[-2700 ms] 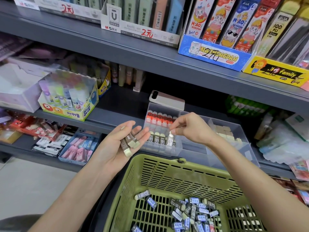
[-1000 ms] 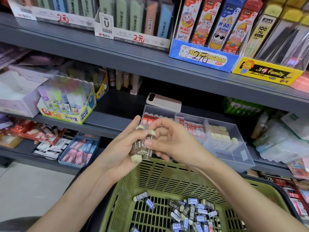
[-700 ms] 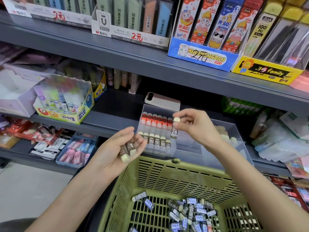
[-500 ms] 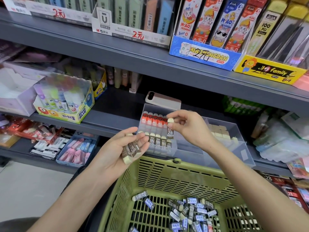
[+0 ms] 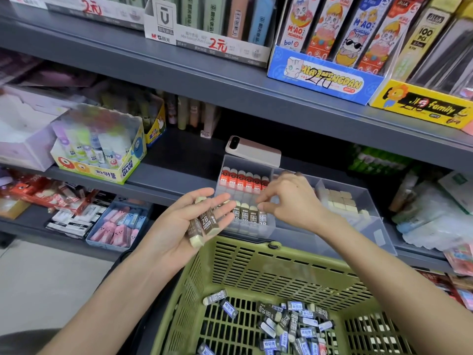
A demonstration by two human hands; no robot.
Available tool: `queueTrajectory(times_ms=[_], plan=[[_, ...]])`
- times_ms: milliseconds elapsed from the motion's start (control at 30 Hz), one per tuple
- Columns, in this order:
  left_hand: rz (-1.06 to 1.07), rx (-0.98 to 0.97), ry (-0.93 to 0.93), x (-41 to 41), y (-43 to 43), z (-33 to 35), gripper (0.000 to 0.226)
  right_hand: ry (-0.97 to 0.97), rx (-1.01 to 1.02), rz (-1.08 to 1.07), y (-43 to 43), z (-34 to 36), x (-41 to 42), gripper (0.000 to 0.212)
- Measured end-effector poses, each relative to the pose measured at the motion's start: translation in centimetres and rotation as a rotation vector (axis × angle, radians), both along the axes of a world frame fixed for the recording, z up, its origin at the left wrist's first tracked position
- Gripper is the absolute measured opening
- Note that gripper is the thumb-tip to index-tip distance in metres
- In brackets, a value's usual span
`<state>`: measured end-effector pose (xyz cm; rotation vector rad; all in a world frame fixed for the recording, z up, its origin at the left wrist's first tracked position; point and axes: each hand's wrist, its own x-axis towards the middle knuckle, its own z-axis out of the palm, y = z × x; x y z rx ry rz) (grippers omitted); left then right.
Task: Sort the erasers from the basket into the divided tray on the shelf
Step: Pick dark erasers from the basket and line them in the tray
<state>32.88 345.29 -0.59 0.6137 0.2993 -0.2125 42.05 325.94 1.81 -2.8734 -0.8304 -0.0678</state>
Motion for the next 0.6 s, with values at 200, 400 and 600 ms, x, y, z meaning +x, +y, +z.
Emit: queueTrajectory(times_ms=[200,400,600], plan=[[-0.019,-0.019,-0.004,0.1,-0.3,0.1,0.043,-0.098,-0.009,-0.038,-0.3,-0.9,-0.6,0.023],[-0.017,-0.030,-0.020,0.0,-0.3,0.0,0.041,-0.103,-0.251,0.038,-0.3,-1.6,-0.4,0.033],[0.021,-0.023,-0.045,0.2,-0.6,-0.3,0.028,-0.205,0.182,0.043,0.3,-0.5,-3.7,0.035]])
